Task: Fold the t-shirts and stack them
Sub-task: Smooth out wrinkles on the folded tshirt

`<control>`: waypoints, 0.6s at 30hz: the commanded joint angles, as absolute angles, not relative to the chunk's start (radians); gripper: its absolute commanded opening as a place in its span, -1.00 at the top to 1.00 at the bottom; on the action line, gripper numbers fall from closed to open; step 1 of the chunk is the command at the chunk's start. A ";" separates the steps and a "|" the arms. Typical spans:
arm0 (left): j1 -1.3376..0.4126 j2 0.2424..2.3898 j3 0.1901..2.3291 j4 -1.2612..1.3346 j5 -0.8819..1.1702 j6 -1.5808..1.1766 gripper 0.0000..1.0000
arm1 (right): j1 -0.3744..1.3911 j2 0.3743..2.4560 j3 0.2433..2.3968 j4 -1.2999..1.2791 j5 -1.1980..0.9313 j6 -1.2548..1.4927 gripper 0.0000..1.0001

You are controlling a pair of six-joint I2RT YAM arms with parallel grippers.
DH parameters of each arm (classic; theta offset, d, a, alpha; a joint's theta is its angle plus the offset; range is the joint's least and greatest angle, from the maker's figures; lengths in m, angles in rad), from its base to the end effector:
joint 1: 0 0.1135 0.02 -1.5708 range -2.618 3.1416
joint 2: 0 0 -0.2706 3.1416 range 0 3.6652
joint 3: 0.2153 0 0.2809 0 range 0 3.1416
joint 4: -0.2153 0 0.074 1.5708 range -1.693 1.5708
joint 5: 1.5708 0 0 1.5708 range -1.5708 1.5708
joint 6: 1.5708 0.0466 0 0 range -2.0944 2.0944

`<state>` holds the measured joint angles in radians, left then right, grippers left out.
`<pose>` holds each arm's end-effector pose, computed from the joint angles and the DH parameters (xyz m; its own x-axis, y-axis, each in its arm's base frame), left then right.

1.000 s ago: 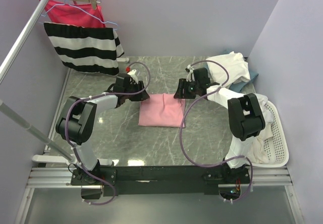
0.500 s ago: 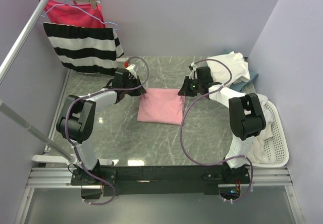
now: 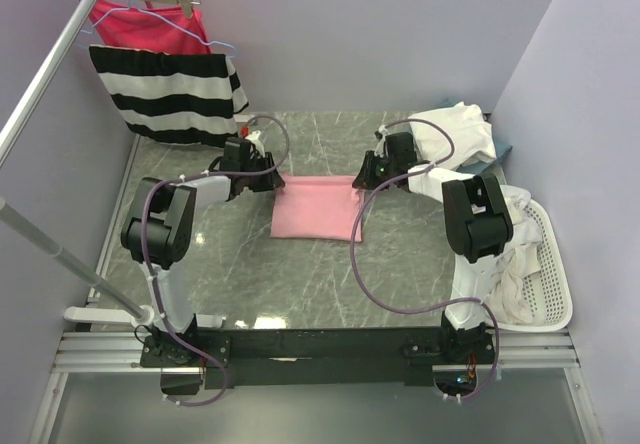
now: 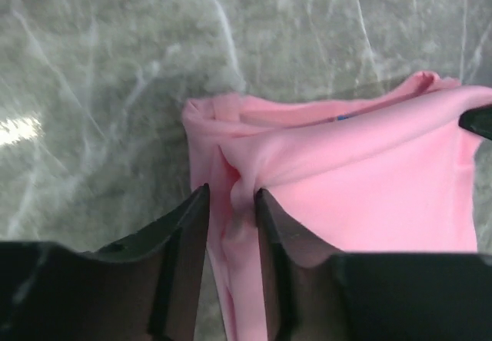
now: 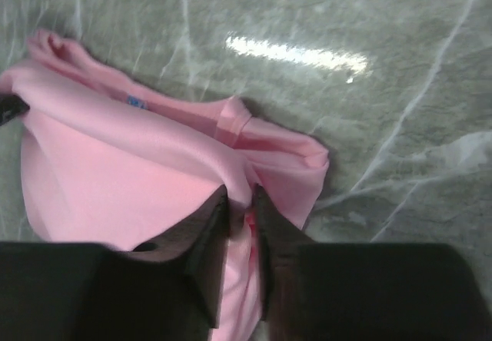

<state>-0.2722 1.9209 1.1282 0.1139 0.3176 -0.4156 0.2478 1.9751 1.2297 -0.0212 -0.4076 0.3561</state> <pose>0.4201 -0.1324 0.1401 -0.7509 -0.1886 -0.6329 0.2037 0.8455 -0.4936 0.4345 0.1290 0.1392 -0.8053 0.1264 -0.5792 -0.2360 0.8279 0.5088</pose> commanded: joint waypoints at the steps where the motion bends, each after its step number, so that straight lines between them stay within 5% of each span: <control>1: -0.249 1.937 1.216 0.146 0.275 -0.385 -0.05 | 0.229 1.962 1.290 0.020 -0.264 0.365 0.21; 3: -0.244 1.922 1.221 0.133 0.239 -0.385 -0.29 | 0.229 1.942 1.298 0.008 -0.203 0.356 -0.05; 7: -0.236 1.836 1.216 0.097 0.143 -0.368 -0.73 | 0.229 1.858 1.266 -0.002 -0.115 0.339 -0.15; 18: -0.247 1.802 1.224 0.121 0.572 -0.419 -0.76 | 0.304 1.871 1.341 -0.038 -0.442 0.359 -0.18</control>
